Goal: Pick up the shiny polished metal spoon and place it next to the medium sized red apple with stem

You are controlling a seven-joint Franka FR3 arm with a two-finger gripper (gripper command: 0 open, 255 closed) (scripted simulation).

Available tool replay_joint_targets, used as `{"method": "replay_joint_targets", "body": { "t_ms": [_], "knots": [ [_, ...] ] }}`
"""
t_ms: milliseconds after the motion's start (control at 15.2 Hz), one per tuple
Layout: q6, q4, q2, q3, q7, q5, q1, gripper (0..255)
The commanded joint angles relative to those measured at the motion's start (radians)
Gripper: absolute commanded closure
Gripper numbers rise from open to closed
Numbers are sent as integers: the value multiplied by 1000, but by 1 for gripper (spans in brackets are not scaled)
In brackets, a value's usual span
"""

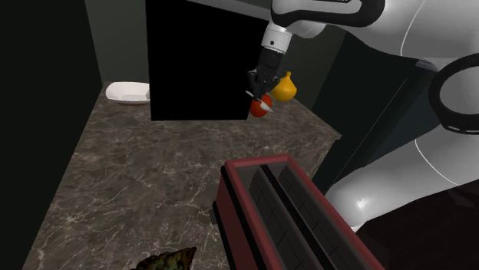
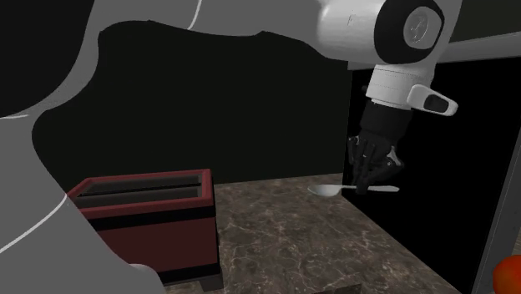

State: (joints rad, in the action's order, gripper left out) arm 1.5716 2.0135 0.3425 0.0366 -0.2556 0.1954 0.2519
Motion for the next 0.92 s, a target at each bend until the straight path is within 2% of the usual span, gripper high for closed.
{"method": "replay_joint_targets", "body": {
  "t_ms": [0, 462, 858],
  "knots": [
    [-14, -19, -14, -36, 53, -18, 20, 255],
    [-46, -98, -87, -147, 218, -67, 84, 255],
    [-77, -211, -190, -237, 360, -90, 139, 255]
  ]
}}
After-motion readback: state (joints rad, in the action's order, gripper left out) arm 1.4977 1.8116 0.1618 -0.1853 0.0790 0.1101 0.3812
